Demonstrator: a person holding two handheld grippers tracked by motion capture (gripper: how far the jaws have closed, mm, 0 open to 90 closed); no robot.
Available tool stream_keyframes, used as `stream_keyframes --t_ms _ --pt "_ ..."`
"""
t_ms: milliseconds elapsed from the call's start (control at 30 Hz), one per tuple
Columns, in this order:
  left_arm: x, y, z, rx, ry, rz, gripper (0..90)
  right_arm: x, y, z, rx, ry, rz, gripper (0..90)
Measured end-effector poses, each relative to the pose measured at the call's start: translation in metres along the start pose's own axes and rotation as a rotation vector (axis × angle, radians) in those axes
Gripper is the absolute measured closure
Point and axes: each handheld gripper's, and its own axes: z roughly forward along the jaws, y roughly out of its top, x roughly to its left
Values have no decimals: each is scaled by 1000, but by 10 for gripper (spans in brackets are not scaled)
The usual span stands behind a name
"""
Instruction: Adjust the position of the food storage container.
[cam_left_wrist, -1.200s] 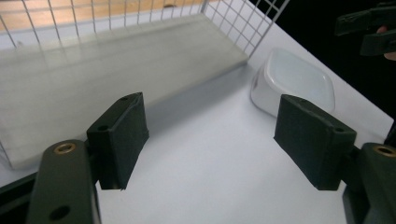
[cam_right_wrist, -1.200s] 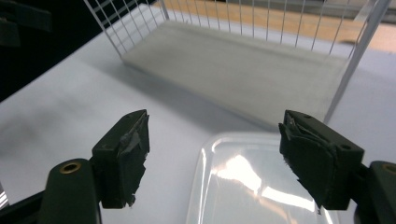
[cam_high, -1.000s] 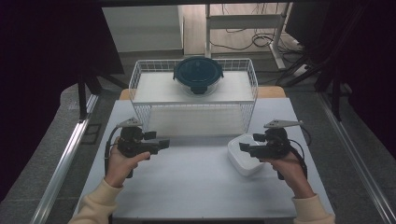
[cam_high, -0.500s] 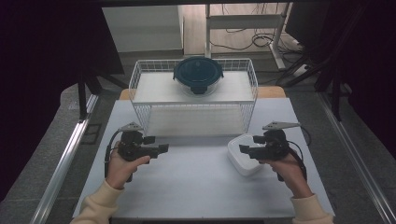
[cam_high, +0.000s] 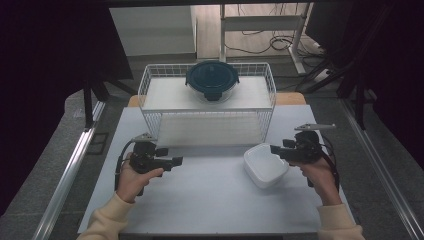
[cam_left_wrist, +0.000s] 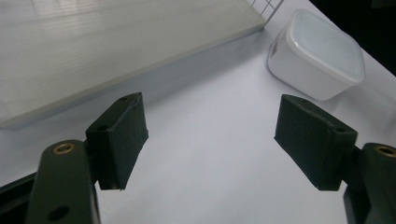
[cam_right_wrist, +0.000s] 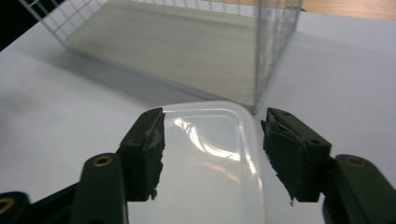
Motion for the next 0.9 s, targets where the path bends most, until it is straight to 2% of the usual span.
stream_keyframes --t_ms 133,233,367,433,467,500,533,600,700,900 --pt "2 -2 3 16 8 -8 244 -13 4 5 33 -27 20 471" --pt "2 -4 4 21 10 -11 244 -20 3 11 77 -61 7 579" --pt "2 -5 4 23 11 -13 244 -32 -4 15 132 -105 12 722" --pt "1 -6 4 24 10 -16 245 -40 -8 18 166 -122 22 772" --pt "1 -6 4 25 7 -18 245 -40 -8 18 166 -122 22 791" --pt "2 -7 4 26 -1 -21 244 -41 -9 20 173 -125 21 812" --pt "2 -8 4 28 -4 -24 245 -43 -10 24 201 -147 5 858" --pt "3 -9 5 32 -3 -28 245 -43 -11 25 209 -148 -1 874" --pt "5 -10 5 35 -2 -34 247 -45 -15 33 256 -131 -33 890" --pt "6 -10 4 33 -13 -39 248 -46 -20 38 298 -126 -39 891"
